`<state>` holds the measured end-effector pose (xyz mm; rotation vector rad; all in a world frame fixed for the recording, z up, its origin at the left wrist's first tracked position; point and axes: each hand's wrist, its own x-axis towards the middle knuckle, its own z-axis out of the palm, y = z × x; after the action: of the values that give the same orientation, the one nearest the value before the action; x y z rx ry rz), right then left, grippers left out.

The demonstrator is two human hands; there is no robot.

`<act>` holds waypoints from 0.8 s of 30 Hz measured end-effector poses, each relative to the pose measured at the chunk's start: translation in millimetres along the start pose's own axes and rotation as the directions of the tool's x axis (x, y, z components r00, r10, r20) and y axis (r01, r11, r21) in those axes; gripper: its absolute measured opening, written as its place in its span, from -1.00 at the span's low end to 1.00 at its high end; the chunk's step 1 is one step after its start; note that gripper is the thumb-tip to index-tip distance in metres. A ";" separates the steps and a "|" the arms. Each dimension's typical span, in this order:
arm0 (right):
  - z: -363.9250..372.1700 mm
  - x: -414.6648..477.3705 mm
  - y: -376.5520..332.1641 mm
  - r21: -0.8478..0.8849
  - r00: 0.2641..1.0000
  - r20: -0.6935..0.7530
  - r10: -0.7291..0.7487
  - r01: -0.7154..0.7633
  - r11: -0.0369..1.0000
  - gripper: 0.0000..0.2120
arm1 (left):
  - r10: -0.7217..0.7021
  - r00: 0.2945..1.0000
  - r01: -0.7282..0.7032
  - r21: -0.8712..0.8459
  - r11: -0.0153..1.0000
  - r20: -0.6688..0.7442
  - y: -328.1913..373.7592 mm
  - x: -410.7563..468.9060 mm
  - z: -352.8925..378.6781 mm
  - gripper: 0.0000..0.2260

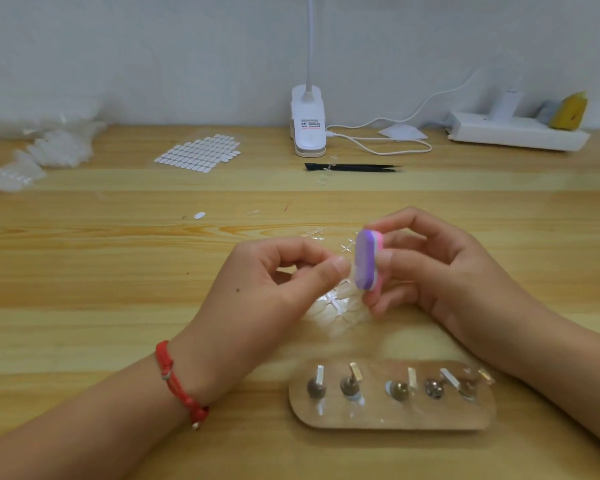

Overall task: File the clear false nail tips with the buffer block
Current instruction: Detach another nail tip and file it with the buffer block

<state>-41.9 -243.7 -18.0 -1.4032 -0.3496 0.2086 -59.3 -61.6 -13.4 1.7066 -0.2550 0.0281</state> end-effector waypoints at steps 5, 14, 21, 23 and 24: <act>0.8 0.3 0.6 -0.056 0.999 0.047 -0.004 0.007 0.998 -0.82 | -0.001 1.000 0.000 -0.039 0.999 -0.017 0.3 1.0 0.3 -0.86; 0.2 0.3 2.6 -0.090 0.999 0.033 -0.004 0.007 0.996 -0.79 | 0.011 0.999 -0.013 0.042 0.999 0.039 -2.1 0.6 -0.2 -0.81; -1.5 -0.1 2.1 -0.109 0.999 0.036 0.021 -0.017 0.994 -0.78 | 0.033 0.999 -0.034 0.039 0.999 0.028 -3.5 0.8 0.4 -0.81; -2.1 0.2 2.0 -0.088 1.000 0.024 0.020 -0.018 0.996 -0.79 | 0.034 0.999 -0.035 0.043 0.998 0.042 -3.6 0.9 0.5 -0.80; -2.3 -0.4 1.4 -0.075 0.999 0.035 0.026 -0.023 0.997 -0.79 | 0.026 0.999 -0.027 0.023 0.999 0.028 -4.2 1.4 -0.3 -0.79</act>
<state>-41.4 -245.8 -19.7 -1.4797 -0.3730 0.2428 -57.1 -61.0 -17.3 1.7279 -0.2989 0.0267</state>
